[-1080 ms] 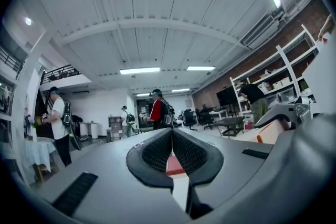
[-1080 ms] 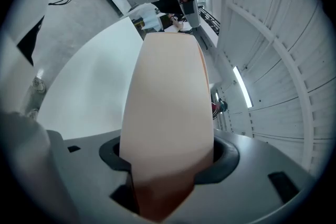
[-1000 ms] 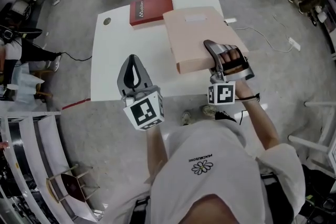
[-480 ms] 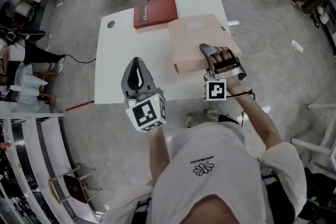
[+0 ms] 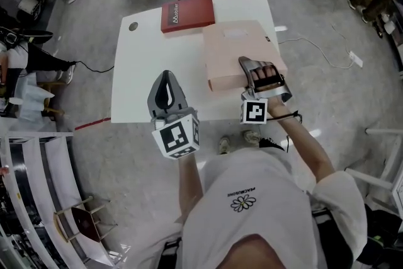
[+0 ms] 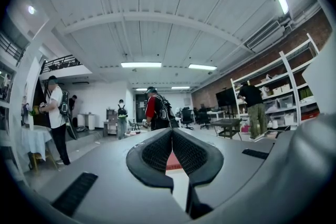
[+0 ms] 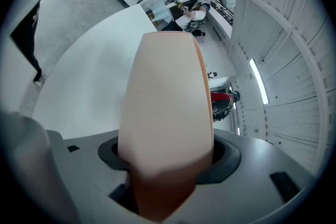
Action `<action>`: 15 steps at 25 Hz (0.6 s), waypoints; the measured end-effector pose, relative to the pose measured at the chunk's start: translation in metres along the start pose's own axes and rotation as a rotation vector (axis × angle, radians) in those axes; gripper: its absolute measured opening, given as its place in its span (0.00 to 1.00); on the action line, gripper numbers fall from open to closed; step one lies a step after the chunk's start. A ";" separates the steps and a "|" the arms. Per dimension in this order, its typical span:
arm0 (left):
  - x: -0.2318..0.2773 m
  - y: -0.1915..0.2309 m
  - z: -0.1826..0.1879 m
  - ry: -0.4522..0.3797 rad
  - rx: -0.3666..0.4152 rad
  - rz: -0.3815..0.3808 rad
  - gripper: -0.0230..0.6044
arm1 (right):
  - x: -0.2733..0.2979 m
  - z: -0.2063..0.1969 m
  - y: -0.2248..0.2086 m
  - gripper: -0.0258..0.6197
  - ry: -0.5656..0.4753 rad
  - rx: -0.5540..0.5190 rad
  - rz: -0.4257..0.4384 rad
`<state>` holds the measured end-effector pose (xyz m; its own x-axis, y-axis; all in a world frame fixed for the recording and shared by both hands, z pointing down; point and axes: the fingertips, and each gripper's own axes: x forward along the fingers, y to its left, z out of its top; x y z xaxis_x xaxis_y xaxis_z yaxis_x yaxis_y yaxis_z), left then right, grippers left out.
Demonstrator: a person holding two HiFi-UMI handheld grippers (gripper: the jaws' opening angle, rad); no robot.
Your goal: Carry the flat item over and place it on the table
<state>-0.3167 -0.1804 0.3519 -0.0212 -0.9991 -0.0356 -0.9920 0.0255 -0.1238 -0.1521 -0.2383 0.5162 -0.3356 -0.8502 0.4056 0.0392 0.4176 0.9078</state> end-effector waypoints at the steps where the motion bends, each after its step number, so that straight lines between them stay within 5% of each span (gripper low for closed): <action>1: -0.001 -0.001 0.001 -0.005 -0.014 -0.006 0.06 | 0.001 0.000 0.002 0.49 0.005 -0.006 0.002; 7: -0.002 -0.009 0.006 -0.022 -0.035 -0.042 0.06 | 0.001 0.004 0.015 0.49 0.021 0.012 0.051; 15: -0.010 -0.015 0.003 -0.014 -0.037 -0.048 0.06 | -0.002 0.005 0.064 0.54 -0.002 0.036 0.247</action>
<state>-0.3015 -0.1710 0.3514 0.0275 -0.9986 -0.0441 -0.9957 -0.0234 -0.0892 -0.1531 -0.2081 0.5726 -0.3220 -0.7205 0.6141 0.0864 0.6236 0.7770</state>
